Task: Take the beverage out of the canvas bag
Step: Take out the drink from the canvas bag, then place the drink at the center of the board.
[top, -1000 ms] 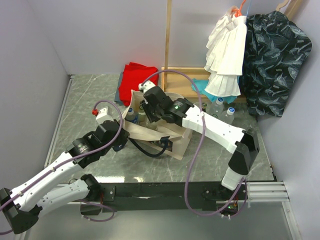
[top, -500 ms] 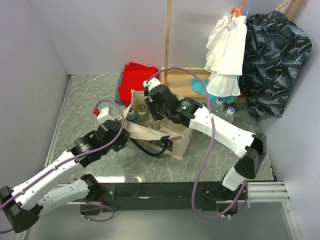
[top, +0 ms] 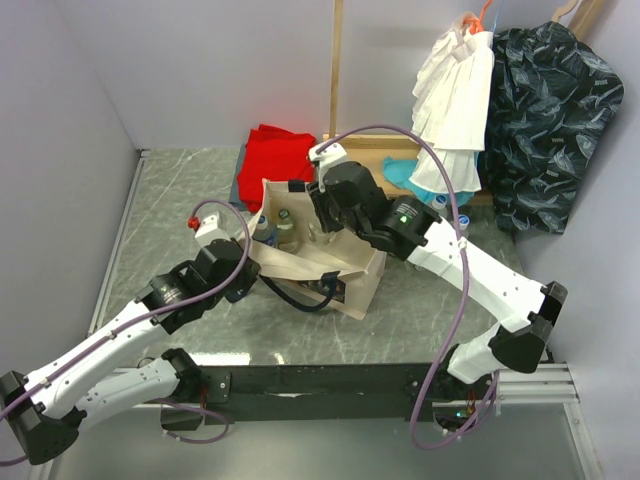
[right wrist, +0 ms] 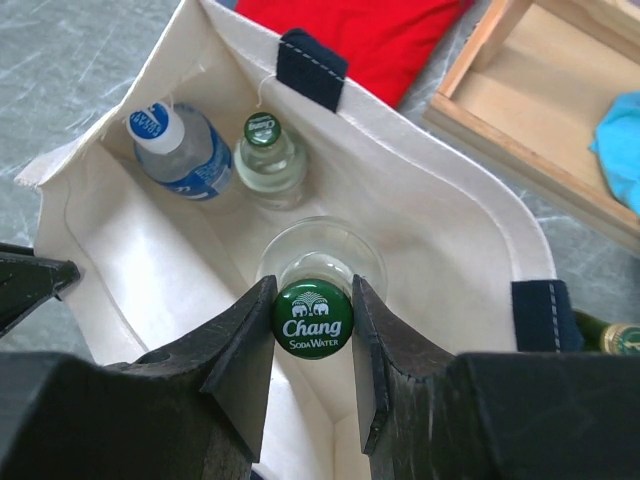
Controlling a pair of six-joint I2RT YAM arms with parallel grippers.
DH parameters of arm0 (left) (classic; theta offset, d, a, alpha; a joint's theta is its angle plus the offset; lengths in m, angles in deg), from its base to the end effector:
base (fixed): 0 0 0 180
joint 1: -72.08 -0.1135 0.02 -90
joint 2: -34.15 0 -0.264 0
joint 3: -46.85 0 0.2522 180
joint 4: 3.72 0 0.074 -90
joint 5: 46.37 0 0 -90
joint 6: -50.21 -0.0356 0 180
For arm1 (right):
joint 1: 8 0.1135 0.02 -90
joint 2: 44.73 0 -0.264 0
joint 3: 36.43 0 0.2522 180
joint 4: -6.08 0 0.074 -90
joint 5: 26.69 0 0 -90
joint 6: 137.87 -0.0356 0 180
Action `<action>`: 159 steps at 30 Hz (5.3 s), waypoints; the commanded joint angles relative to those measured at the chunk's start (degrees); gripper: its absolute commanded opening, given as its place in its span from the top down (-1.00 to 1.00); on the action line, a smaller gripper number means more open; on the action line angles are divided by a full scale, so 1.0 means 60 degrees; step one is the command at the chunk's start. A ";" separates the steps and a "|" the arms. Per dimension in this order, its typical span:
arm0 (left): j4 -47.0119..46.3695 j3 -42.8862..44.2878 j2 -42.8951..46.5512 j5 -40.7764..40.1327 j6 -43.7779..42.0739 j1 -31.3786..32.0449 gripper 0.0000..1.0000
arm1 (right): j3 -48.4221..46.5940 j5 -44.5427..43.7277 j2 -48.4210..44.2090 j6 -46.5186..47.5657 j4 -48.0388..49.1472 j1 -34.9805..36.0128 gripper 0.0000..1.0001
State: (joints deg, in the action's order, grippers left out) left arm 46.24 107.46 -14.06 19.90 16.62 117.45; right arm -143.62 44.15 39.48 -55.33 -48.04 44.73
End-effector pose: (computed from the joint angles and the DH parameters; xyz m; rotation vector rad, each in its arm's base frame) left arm 0.1331 -0.1144 0.2995 -0.4391 2.1726 -0.5503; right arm 0.2017 0.2457 0.4190 -0.6190 2.0002 0.2853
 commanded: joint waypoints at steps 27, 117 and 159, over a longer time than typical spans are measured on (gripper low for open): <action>-0.0233 0.0263 -0.0374 0.0277 -0.0333 0.0042 0.64 | -0.0718 -0.2622 -0.2125 0.0907 0.1146 -0.0043 1.00; -0.0556 0.0278 -0.0623 0.0556 -0.0596 0.0042 0.65 | 0.4481 -0.2448 -0.6329 -0.2916 -0.1068 -0.4597 1.00; -0.0497 0.0512 -0.0858 0.0497 -0.0758 0.0027 0.63 | 0.7574 -0.2725 -0.6373 -0.3458 0.2010 -0.6605 1.00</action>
State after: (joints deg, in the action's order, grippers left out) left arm 43.66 108.73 -19.50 21.34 13.16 117.45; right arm -97.00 31.91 0.94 -74.65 -45.50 5.98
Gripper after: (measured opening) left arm 0.183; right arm 0.394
